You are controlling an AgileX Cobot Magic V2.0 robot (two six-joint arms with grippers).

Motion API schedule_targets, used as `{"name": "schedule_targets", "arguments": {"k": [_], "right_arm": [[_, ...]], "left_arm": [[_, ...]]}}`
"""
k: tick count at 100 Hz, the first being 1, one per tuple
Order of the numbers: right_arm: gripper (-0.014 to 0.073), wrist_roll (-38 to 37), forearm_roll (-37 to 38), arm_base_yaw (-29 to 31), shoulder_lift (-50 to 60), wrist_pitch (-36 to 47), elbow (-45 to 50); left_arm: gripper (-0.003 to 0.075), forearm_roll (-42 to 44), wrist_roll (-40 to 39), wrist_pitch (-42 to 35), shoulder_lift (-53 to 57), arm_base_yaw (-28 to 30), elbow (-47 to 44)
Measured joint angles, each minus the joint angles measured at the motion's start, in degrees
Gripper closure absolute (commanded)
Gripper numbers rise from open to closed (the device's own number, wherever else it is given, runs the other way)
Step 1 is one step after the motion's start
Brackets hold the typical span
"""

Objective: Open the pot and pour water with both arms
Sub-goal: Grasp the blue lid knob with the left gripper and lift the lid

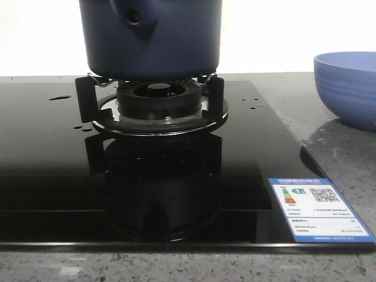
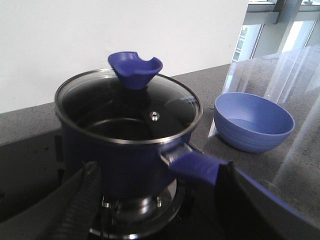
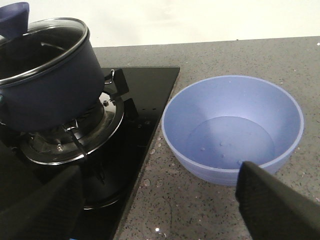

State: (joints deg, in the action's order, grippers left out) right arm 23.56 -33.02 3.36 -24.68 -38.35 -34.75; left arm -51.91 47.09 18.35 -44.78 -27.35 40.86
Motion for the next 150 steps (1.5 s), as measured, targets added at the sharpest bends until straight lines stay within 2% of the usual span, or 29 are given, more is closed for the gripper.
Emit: {"name": "schedule_targets", "arguments": {"k": [15,43,52,65,107,116,135,150], "right_arm": [[0.0023,0.0,0.0,0.0,0.0,0.0,0.0],[0.0023,0.0,0.0,0.0,0.0,0.0,0.0],[0.0023,0.0,0.0,0.0,0.0,0.0,0.0],[0.0023,0.0,0.0,0.0,0.0,0.0,0.0],[0.0023,0.0,0.0,0.0,0.0,0.0,0.0],[0.0023,0.0,0.0,0.0,0.0,0.0,0.0],[0.0023,0.0,0.0,0.0,0.0,0.0,0.0],[0.0023,0.0,0.0,0.0,0.0,0.0,0.0]], "left_arm": [[0.0270,-0.6,1.7,-3.6,-9.6,-1.8,5.7],[0.0265,-0.8,2.1,-4.1,-25.9,-2.0,17.5],[0.0235,-0.8,2.2,-4.0,-29.6,-2.0,20.4],[0.0178,-0.8,2.7,-3.4,-33.5,-2.0,24.1],[0.0185,-0.8,3.1,-3.3,-38.9,-2.0,28.4],[0.0201,-0.8,3.1,-3.3,-39.3,-2.0,28.7],[0.0307,-1.0,3.1,-3.0,-39.4,-2.2,28.8],[0.0321,-1.2,3.1,-3.0,-39.4,-2.3,28.8]]}}
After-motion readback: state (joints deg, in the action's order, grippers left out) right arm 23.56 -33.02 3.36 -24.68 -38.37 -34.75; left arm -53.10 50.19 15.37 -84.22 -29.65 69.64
